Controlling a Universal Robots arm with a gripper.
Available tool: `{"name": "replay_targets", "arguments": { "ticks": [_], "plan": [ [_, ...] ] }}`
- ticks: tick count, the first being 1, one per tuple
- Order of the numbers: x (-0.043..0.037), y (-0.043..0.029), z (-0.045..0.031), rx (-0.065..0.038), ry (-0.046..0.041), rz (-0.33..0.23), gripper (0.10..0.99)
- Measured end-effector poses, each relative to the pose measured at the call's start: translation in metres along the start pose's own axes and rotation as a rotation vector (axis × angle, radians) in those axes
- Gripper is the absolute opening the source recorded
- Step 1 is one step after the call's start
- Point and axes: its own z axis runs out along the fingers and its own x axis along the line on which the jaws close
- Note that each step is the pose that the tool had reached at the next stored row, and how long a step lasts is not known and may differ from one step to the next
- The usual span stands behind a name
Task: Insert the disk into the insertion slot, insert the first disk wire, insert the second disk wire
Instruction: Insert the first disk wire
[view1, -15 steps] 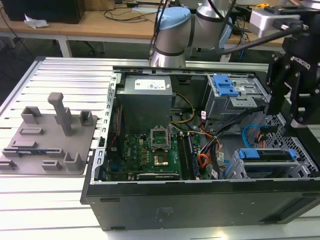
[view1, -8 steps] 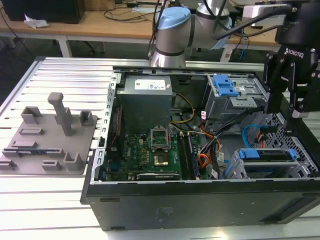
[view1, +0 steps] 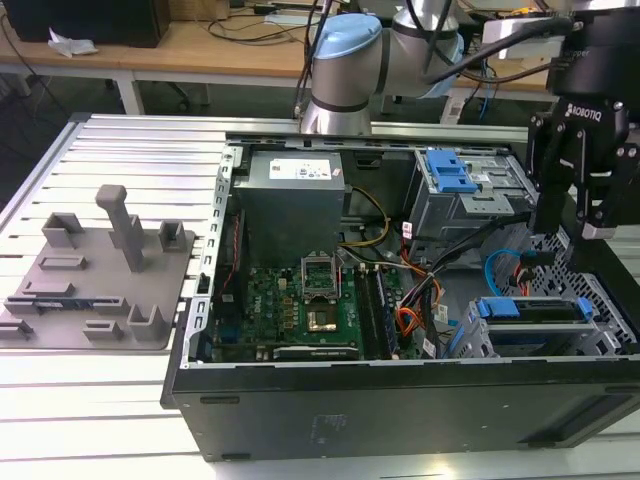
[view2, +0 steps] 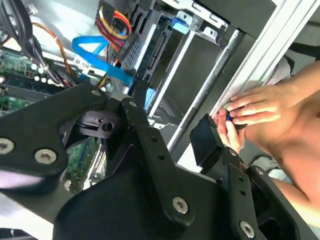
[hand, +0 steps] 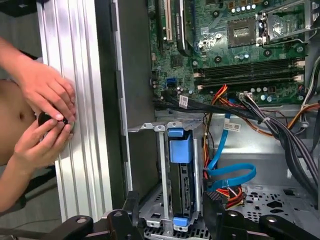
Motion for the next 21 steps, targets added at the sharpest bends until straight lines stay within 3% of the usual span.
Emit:
{"name": "replay_targets", "arguments": {
  "ticks": [2,4,5,6,8,13,16,21],
  "plan": [
    [-0.0104,-0.0134,0.0034,-0.005,0.0031,-0.002,0.62],
    [-0.0295,-0.0127,0.0012,-0.006,0.0101,-0.002,0.62],
    [-0.0345,-0.0123,0.0008,-0.005,0.0134,-0.003,0.62],
    [-0.0359,-0.0122,0.0014,-0.005,0.014,-0.003,0.62],
    [-0.037,-0.0115,0.0045,0.01,0.0132,0.003,0.62],
    [-0.0403,-0.0108,0.0131,0.011,0.0184,0.002,0.62],
    [-0.0415,-0.0105,0.0162,0.011,0.0294,0.003,0.608],
    [-0.0443,-0.0105,0.0171,0.012,0.0394,0.003,0.408]
  ]
}}
